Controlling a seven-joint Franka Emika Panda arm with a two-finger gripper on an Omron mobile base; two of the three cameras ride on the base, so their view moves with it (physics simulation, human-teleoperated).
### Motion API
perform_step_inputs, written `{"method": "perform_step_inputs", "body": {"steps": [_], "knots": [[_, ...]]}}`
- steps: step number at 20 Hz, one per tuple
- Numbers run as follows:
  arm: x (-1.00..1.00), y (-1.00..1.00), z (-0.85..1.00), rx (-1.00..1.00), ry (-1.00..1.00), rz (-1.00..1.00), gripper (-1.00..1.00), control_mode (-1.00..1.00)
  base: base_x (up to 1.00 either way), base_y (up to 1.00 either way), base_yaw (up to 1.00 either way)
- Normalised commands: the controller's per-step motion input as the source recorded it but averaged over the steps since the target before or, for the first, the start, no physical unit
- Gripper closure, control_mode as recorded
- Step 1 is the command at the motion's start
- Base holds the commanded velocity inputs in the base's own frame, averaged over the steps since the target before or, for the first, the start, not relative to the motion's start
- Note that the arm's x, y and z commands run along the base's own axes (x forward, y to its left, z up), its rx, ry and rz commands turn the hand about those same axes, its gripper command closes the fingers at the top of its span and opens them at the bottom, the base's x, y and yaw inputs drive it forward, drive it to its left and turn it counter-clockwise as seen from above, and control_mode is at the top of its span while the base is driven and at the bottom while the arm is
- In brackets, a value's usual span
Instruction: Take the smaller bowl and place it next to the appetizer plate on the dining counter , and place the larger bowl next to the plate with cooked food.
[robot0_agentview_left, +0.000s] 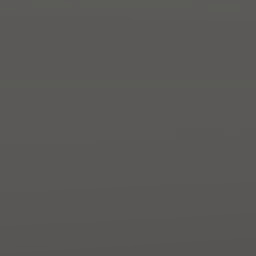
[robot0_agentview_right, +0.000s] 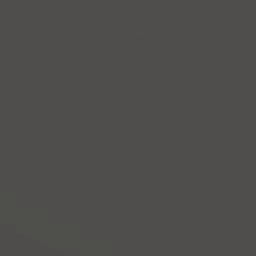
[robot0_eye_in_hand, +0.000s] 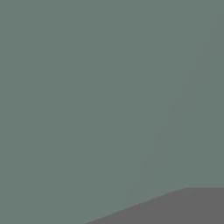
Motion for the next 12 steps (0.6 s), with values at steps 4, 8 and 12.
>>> {"method": "perform_step_inputs", "body": {"steps": [4, 8, 12], "knots": [[0.00, 0.00, 0.00, 0.00, 0.00, 0.00, 1.00, 1.00, 0.21, 1.00, -0.19], [0.00, 0.00, 0.00, 0.00, 0.00, 0.00, 1.00, 1.00, 0.32, 1.00, -0.19], [0.00, 0.00, 0.00, 0.00, 0.00, 0.00, 1.00, 1.00, 0.30, 1.00, -0.18]]}}
